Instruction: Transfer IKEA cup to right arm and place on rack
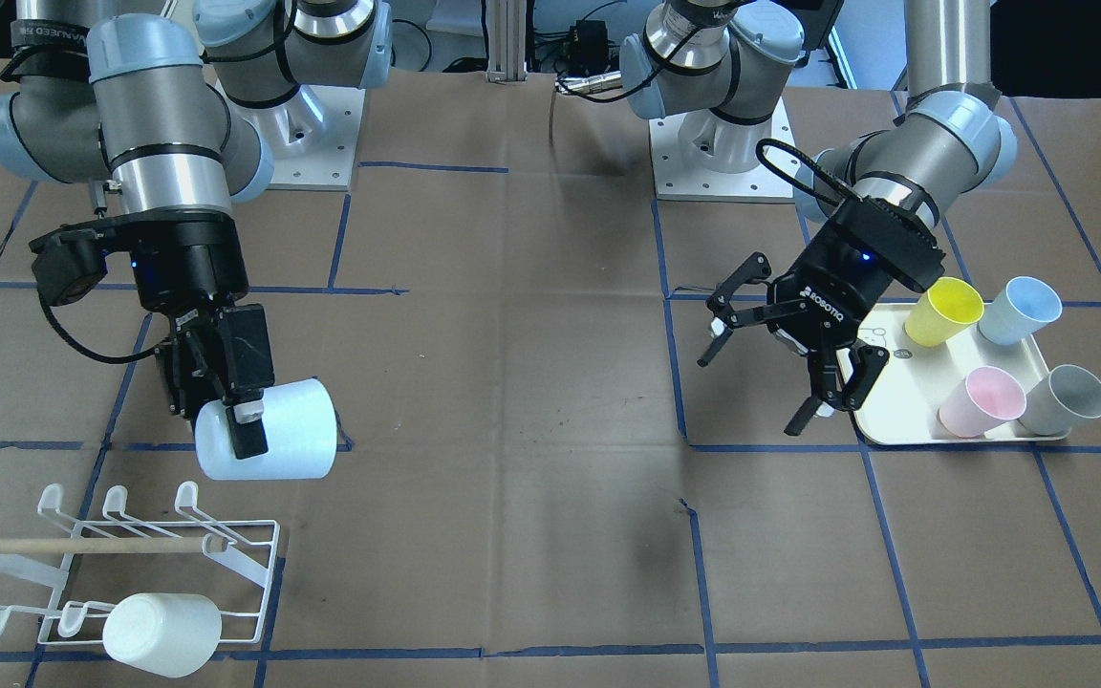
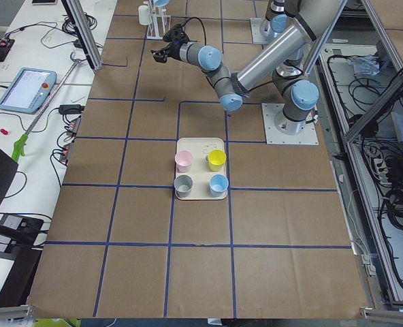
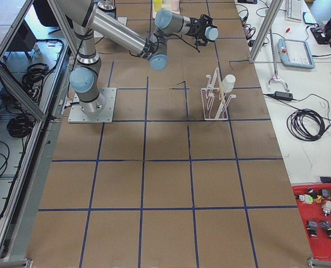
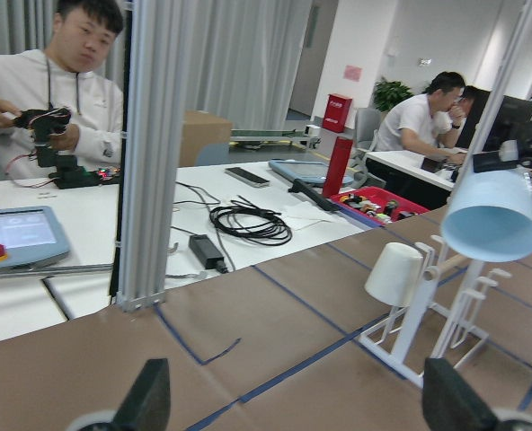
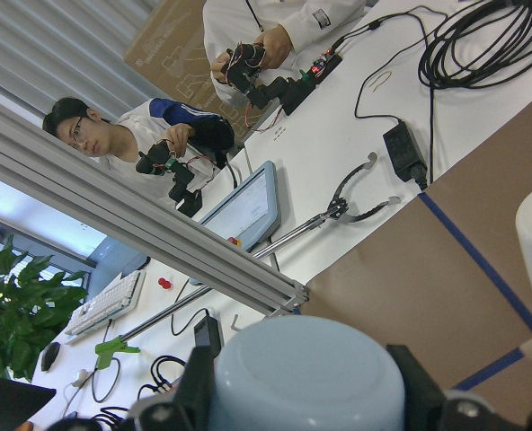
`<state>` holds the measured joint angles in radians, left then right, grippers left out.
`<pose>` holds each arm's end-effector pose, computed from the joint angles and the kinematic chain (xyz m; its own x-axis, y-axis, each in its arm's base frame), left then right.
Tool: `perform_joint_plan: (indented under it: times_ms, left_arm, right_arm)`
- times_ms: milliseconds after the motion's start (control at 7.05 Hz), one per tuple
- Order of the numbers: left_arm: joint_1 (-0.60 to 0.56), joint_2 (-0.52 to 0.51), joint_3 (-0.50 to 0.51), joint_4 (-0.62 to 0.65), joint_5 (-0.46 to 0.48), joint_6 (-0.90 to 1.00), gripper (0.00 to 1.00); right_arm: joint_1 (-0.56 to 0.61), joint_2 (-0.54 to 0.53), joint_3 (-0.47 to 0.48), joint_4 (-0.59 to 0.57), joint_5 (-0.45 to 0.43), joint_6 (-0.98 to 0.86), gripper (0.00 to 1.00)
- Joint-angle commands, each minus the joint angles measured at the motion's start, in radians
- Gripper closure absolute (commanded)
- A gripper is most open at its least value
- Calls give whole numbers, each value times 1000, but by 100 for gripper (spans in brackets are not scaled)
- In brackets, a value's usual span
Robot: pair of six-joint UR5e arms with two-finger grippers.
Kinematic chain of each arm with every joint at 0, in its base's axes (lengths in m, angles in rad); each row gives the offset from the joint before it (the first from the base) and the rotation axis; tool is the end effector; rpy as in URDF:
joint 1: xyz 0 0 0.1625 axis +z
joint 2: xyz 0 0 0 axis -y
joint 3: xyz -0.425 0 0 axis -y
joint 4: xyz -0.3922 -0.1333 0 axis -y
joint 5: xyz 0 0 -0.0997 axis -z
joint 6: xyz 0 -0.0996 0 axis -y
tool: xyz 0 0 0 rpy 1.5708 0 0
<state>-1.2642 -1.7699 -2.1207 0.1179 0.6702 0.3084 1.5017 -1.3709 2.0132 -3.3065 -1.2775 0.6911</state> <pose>-0.0566 -0.5215 0.3560 -0.8003 0.5669 0.1955 0.0680 0.4098 -0.9096 0.1252 -0.5389 0.3888 -0.7293 0.1457 -0.6685 0.6445 0.4743 -0.5997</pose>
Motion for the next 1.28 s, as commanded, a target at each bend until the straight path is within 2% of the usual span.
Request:
perform_joint_plan:
  times_ms: [0,142,426,567,851,993,1135]
  left_arm:
    - [-38,6,152,-283,223,0,1]
    - [-75,4,230,-419,362,0,1]
    - [-171,47,390,-835,611,-40,1]
    - [-199,73,471,-1109,667,-155,1]
    - [-228,113,559,-1463,793,-186,1]
    - [-230,154,553,-1588,793,-262,1]
    - [-231,173,523,-1607,792,-288,1]
  right_arm:
    - [-122,25,-7,-7,9,-274,88]
    - [-179,32,-33,-4,24,-420,88]
    - [-215,73,-108,2,23,-636,88]
    - [-242,119,-163,2,26,-733,88]
    - [-267,220,-285,2,24,-864,88]
    - [-268,272,-348,2,18,-864,88]
    - [-268,306,-343,-11,15,-866,88]
